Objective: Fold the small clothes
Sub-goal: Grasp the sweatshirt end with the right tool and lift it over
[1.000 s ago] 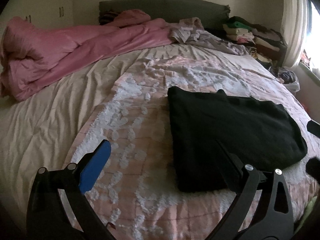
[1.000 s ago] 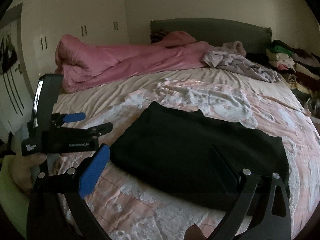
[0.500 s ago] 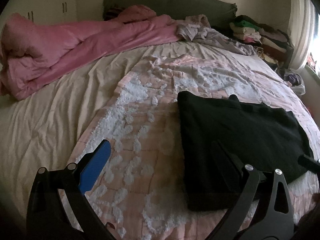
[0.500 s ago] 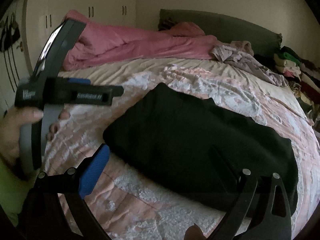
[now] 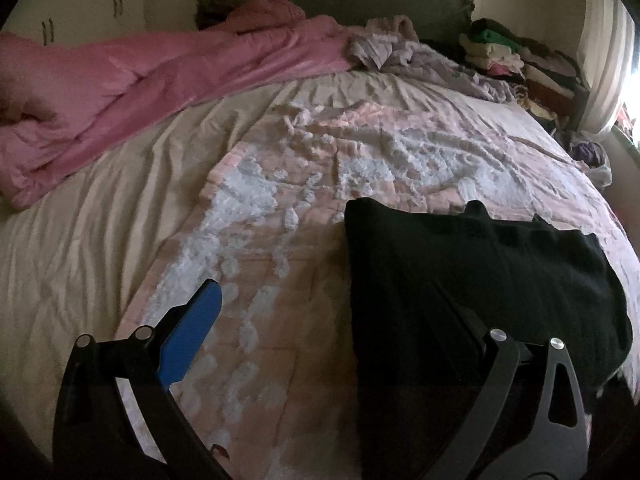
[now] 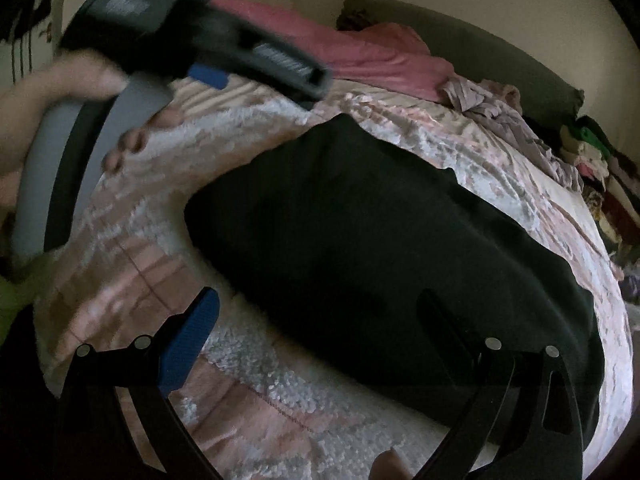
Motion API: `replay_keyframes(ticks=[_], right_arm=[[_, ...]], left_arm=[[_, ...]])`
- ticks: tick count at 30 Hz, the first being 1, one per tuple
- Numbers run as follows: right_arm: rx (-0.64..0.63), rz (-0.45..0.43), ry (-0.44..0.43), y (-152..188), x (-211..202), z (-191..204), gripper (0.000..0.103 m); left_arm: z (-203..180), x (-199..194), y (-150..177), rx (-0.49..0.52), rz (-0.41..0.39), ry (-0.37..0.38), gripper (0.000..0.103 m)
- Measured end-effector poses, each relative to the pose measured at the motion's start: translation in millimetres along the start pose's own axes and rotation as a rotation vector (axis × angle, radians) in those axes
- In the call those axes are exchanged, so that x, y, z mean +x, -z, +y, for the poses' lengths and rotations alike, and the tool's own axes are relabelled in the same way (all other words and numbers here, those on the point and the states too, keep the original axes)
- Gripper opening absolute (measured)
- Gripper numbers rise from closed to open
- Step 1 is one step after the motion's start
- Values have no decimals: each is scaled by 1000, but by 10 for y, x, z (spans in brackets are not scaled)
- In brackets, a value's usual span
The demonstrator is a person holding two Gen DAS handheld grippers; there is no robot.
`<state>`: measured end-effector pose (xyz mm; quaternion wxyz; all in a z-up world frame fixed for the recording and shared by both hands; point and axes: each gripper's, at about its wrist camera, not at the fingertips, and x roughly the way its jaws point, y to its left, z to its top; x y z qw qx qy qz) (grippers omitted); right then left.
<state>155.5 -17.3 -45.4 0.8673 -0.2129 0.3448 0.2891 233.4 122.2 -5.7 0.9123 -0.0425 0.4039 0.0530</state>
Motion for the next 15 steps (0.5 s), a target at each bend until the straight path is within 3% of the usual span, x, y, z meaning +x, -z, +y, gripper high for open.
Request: replay_keyframes(ticks=[6,15], right_arm=[[-66,21,33,7,165,109,98],[-171,11,121,-109,363,273,98]], left_arm=[[-17,304,-91,-17,54,31,93],[-13,471,-99,-23,69,40,93]])
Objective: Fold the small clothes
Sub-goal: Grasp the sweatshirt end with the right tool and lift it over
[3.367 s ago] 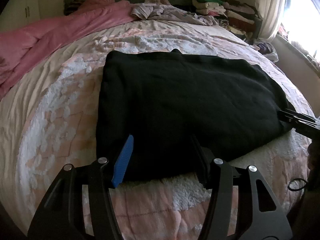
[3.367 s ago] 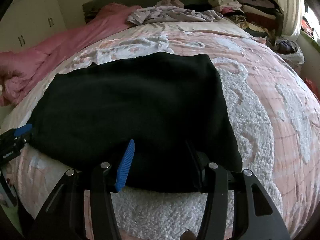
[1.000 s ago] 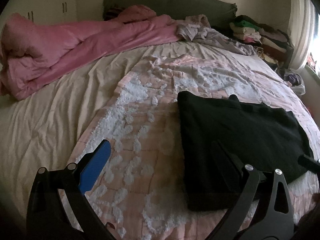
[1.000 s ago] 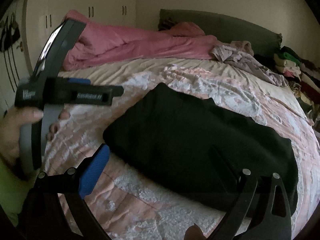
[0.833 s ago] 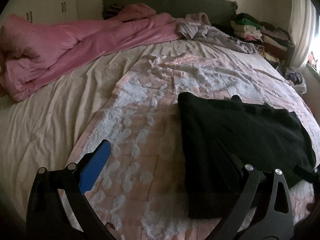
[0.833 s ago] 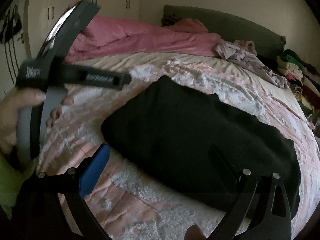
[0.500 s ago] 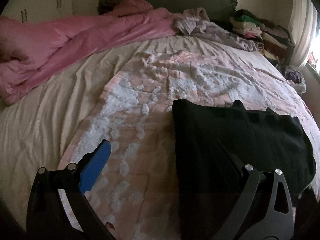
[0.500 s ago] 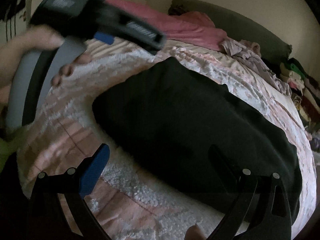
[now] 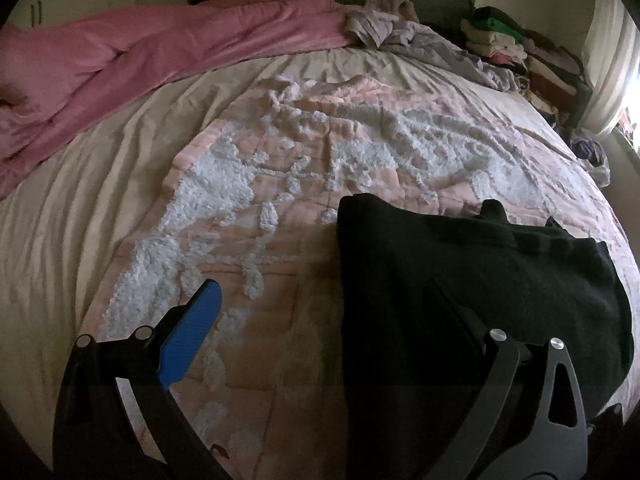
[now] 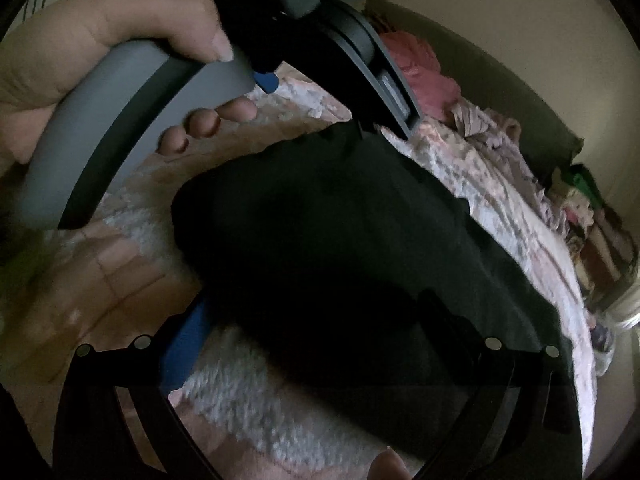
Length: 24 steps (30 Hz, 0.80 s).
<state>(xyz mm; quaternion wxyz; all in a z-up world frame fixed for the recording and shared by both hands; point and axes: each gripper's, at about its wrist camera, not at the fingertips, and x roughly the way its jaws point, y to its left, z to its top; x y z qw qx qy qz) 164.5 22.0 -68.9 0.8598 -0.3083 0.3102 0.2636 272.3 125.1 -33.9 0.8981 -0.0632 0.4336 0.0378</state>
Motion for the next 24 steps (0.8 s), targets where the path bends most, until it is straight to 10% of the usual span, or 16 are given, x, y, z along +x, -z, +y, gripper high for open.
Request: replay_keyframes(ticks=[4,11,22,24], right_arm=[[-57,-23,61,-41,79,48,93],[-56,-86,81,-22,-44,-32,21],[140,-209,57,51,-478,-532,13],[139,-219,61,77,-529,-574,13]], left_arm=[[30,23,-1,-14,0,4,93],[56,46,11,-27,8,14,93],[-72,-32,74,-117,31,260,92],[-149,-87,67,-118,26,291,78]])
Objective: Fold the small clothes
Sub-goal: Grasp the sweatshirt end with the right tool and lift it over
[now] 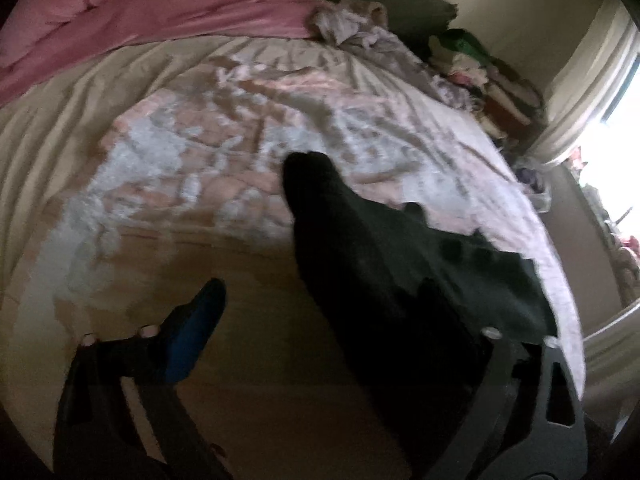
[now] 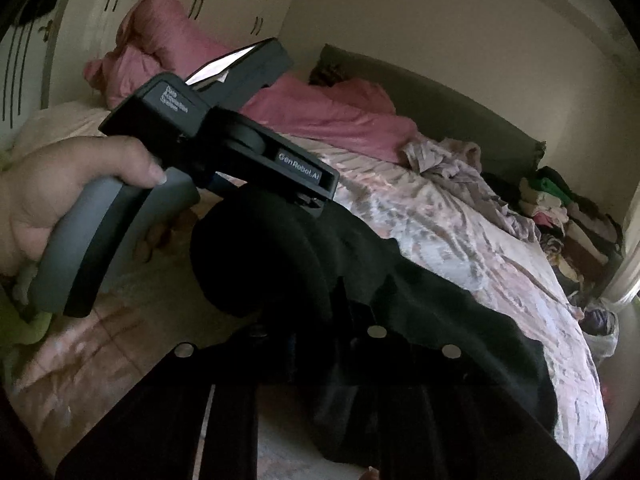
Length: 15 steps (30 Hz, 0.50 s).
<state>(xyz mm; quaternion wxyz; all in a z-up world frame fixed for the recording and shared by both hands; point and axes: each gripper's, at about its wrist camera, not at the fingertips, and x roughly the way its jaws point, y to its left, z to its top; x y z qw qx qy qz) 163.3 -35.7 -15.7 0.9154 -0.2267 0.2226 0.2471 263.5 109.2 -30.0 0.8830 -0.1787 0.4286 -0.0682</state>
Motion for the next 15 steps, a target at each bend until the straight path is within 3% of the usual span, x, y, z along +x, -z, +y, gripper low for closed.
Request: replay_keyframes(ticks=[2,5,6,15], right_arm=[[-3,-8,5,19,-66,-11,13],[13,-14,12,47,-143,-26,13],[21,-15,15,56,-169,-35,13],[183,-59,51,157,-471,-417,12]], left_arm=[[-152,-21,5,19,11,24,68],[-320,-47,18,36,23,50,33],[-380,-60,17,46,20,46,26],[-1174,-269,-61,156,-15,19,20]])
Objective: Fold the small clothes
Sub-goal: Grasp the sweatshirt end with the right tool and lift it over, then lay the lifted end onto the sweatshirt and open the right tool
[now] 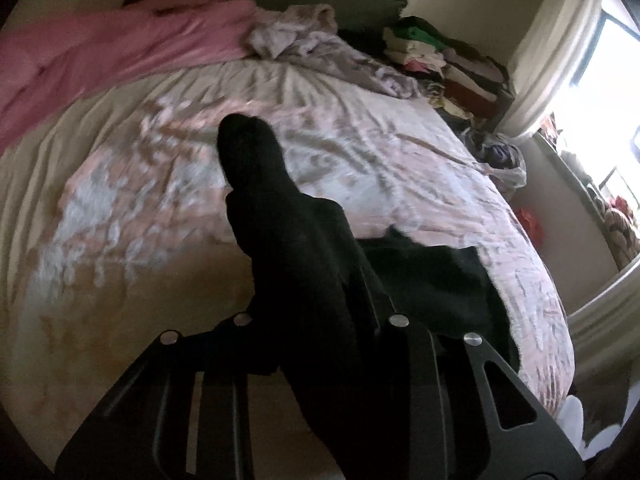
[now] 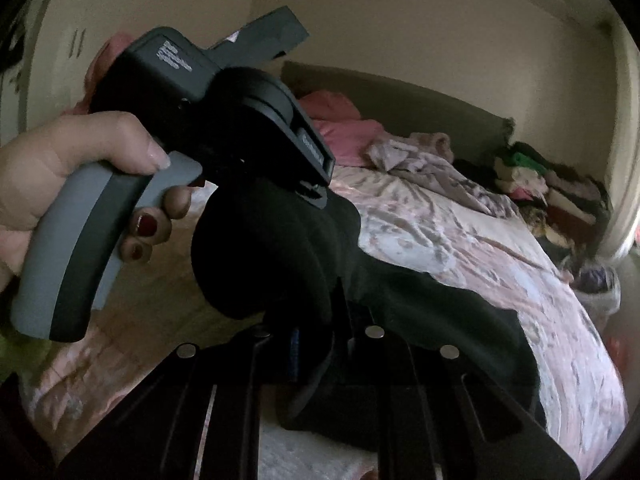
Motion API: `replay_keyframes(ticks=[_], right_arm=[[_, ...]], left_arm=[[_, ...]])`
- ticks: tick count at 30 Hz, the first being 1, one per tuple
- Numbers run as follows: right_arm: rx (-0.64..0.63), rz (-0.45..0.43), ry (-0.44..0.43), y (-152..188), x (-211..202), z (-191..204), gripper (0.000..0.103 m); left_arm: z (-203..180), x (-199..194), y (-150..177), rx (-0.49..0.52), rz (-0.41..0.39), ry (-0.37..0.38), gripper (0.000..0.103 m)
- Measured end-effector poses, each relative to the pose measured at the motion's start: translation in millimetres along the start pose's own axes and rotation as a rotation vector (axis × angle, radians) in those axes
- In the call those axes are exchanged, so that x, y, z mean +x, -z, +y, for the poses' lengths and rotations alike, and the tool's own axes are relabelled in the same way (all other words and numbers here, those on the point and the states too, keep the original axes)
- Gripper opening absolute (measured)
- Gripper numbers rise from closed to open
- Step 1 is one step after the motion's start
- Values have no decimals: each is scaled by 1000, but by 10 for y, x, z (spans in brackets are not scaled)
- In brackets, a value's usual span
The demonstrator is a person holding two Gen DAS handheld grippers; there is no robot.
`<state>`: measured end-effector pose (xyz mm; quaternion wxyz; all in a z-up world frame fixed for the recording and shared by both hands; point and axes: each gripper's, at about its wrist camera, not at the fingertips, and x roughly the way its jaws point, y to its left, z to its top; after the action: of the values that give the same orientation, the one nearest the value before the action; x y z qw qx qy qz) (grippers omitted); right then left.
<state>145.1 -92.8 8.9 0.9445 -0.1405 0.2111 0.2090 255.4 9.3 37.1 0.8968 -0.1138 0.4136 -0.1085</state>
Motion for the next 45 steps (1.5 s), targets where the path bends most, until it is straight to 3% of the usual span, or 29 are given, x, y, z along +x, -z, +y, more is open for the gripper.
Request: replay_keyframes(ticks=[6,14,23,28,30,32,36,38,42,45], right_arm=[[103,-7,37,86,-206,-377,12],[301,54,31,332,-300,-1008,11],[477,143,6,656,-259,-1412,11],[532,166,-6,759,-199,-1535,11],[552,178,-12,799,-175,-1577,11],[572,201,-21,842,-150,-1606,12],[662,261,-33,1024,-116,-1747,18],[714,268,-47,1083,-155,-1821,21],[768,255,-93,1106,-259,-1894,28],[786,237,-112,1083,-339,-1919,47]], left_arm=[[-604,106,-106,79,16,-11,20],[-1357,493,-82,178,80,-42,20],[-1799,913,93,227,135,-83,20],[-1888,1056,125,225,148,-80,24],[-1872,1068,120,185,135,-17,53],[-1835,1000,110,143,113,49,61],[-1675,743,88,103,49,90,61],[-1506,586,120,120,-1,44,61],[-1164,535,255,119,-10,-51,61],[-960,643,405,104,50,-60,61]])
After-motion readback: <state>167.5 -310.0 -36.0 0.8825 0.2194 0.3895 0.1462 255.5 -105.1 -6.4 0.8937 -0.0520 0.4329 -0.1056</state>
